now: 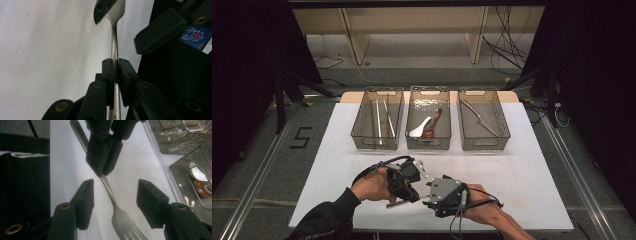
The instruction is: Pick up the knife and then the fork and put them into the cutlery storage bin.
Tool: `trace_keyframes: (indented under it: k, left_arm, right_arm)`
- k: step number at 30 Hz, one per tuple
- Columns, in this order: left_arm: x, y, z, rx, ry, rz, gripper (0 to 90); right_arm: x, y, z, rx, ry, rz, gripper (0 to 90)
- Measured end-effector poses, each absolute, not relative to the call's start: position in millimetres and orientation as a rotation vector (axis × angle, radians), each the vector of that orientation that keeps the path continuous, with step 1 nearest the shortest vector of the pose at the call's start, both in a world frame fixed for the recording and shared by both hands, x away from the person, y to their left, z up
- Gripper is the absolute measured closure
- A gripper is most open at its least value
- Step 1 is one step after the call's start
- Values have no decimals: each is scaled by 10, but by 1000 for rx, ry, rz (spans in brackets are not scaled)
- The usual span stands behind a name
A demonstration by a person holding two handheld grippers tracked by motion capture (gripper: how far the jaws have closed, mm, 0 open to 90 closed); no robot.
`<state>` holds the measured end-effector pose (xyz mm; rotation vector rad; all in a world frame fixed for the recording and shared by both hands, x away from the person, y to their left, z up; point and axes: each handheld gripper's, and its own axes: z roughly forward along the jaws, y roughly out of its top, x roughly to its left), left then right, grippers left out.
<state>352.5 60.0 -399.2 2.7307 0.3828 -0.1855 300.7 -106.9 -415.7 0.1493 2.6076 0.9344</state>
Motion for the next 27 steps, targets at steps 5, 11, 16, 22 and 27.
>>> trace_keyframes:
  k: [5, 11, 16, 22, 27]
  left_arm:
    - [3514, 589, -3984, 2733, 368, -204, 831]
    - [3516, 590, -3984, 2740, 354, -224, 831]
    - [3522, 597, -3979, 2730, 354, -234, 831]
    - [3518, 592, -3987, 2732, 344, -261, 830]
    - [3523, 587, -3981, 2729, 343, -274, 830]
  right_arm:
    - [2985, -1029, -4214, 102, 2631, 888, 545]
    - [2958, -1015, -4237, 31, 2639, 833, 617]
    - [2940, -1009, -4251, 7, 2630, 822, 668]
    - [2914, -992, -4277, -44, 2620, 782, 724]
    - [2902, -983, -4296, -78, 2632, 750, 754]
